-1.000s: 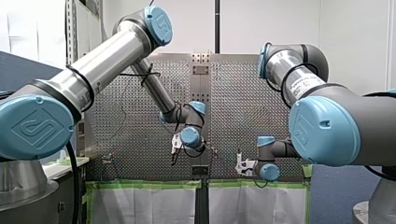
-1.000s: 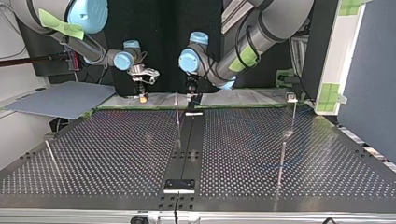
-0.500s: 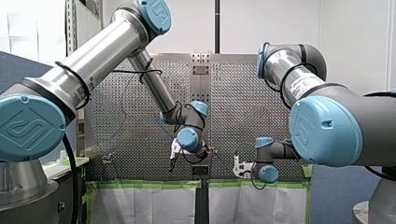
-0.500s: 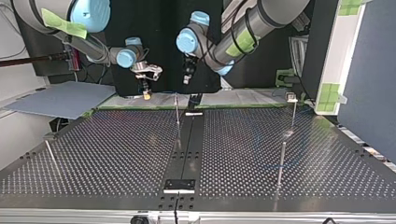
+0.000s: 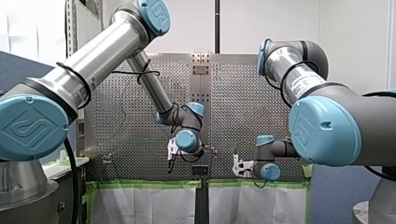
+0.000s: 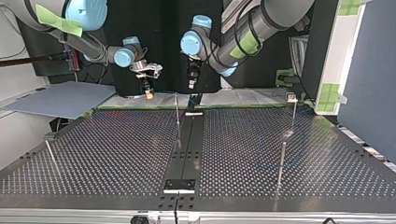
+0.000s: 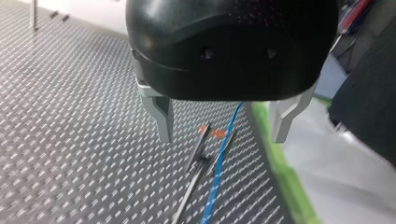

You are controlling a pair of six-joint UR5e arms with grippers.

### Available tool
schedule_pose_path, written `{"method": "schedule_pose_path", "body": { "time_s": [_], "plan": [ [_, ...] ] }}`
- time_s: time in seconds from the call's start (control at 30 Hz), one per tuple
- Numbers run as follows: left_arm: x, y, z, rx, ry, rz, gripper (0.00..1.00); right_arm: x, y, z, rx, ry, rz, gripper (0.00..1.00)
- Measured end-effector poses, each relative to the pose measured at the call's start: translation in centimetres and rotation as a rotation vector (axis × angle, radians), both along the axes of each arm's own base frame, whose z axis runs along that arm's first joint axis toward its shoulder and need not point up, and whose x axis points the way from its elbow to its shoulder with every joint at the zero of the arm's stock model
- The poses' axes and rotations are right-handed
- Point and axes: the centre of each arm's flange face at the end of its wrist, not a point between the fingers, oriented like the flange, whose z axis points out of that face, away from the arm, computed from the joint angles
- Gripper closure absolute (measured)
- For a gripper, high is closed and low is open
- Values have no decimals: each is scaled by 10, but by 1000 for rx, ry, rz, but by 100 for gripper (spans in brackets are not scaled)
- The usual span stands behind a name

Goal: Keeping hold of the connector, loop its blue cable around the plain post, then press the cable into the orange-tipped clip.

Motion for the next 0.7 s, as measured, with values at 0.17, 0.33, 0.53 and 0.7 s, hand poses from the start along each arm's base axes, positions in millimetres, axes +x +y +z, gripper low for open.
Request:
{"method": "schedule_pose_path", "body": {
  "time_s": [0.17, 0.33, 0.53, 0.7],
  "plan": [
    [15, 4, 6, -14, -21, 29, 0, -10, -1, 12, 0, -7, -6, 100],
    [33, 17, 7, -16, -17, 48, 0, -24, 10, 6, 34, 2, -38, 100],
    [42, 24, 7, -17, -10, 50, 0, -31, 25, -2, 58, 18, -58, 100],
    [43, 23, 8, -15, -2, 33, 0, -28, 31, -2, 55, 41, -36, 100]
  ]
}}
